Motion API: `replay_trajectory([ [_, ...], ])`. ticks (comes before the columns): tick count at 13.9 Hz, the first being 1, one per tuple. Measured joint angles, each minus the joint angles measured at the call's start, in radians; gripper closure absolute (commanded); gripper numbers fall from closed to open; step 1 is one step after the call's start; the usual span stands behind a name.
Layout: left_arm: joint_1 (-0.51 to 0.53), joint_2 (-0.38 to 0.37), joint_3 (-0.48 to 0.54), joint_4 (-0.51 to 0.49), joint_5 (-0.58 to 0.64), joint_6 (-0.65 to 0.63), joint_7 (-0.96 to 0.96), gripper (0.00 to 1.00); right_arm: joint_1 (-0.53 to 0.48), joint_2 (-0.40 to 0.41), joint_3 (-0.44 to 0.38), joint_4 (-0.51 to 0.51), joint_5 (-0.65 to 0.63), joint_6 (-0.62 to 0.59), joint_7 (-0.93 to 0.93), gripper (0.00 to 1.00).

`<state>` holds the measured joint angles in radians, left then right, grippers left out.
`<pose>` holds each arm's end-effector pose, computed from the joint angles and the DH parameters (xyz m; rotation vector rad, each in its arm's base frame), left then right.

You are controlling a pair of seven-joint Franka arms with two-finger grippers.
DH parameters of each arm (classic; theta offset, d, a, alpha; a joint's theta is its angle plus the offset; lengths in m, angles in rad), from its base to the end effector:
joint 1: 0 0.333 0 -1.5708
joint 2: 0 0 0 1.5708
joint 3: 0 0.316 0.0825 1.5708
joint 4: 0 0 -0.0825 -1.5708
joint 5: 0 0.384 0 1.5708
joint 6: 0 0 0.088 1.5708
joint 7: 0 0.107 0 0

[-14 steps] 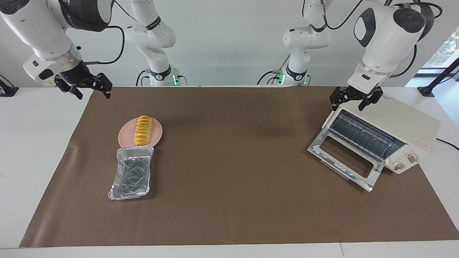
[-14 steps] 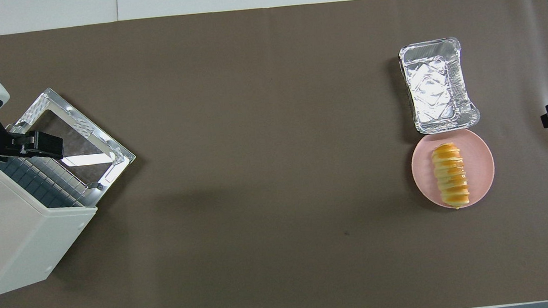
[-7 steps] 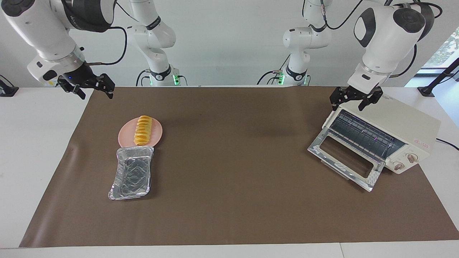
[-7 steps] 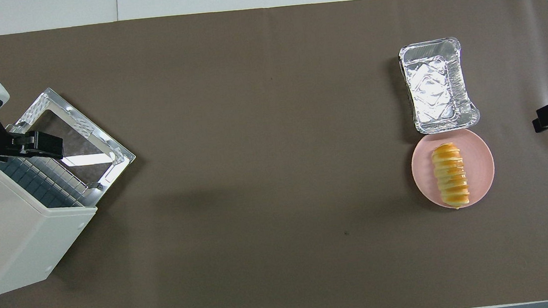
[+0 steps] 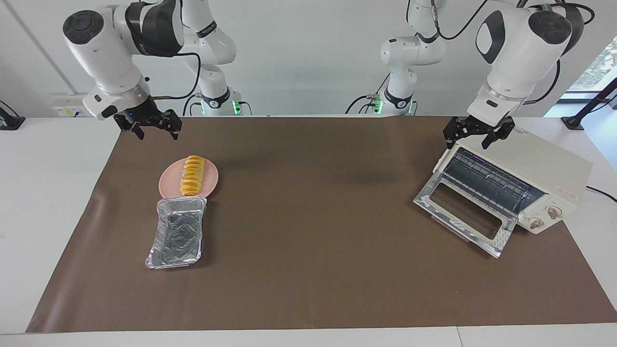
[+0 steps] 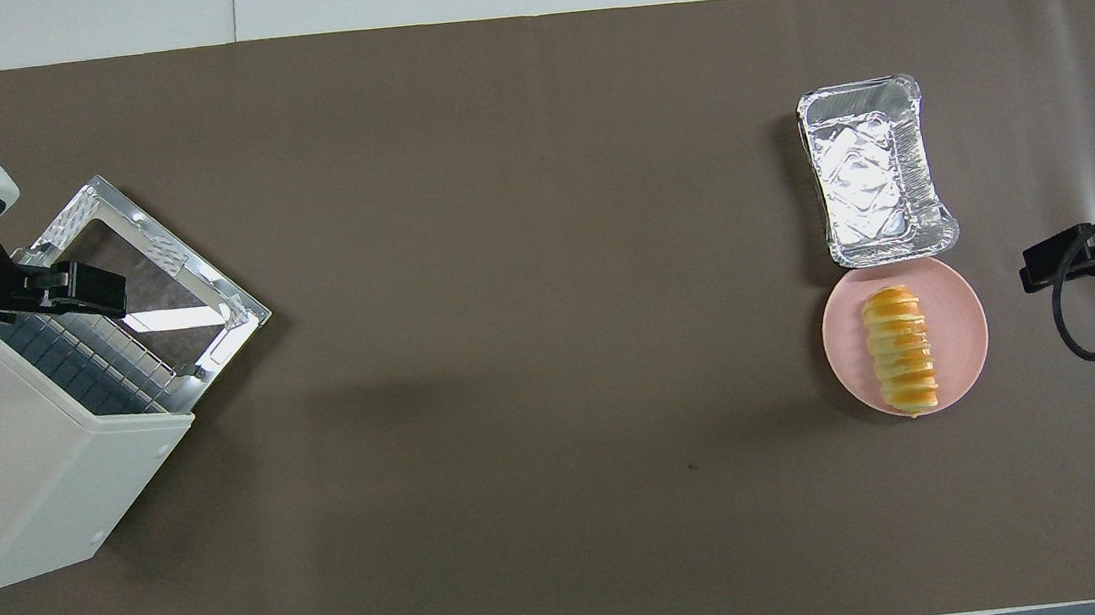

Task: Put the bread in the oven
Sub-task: 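Move the right gripper toward the yellow bread stack on the pink plate, then lower the right gripper and grasp the yellow bread stack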

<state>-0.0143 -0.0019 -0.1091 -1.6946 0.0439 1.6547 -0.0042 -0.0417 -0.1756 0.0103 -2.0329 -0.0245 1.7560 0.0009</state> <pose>0.5533 -0.0643 0.5742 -3.0890 0.1913 0.0544 0.4941 -0.0175 0.5138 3.1132 -0.0417 -0.1585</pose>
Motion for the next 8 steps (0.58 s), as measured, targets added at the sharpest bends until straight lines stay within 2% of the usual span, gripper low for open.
replay_trajectory([
  [4, 0.000, 0.000, 0.000, 0.000, 0.000, 0.000, 0.000, 0.00, 0.000, -0.020, 0.002, -0.217, 0.004, 0.180, 0.002, 0.00],
  [8, 0.000, 0.000, 0.000, 0.000, 0.000, 0.000, 0.000, 0.00, 0.000, 0.026, 0.002, -0.288, 0.017, 0.291, 0.002, 0.00],
])
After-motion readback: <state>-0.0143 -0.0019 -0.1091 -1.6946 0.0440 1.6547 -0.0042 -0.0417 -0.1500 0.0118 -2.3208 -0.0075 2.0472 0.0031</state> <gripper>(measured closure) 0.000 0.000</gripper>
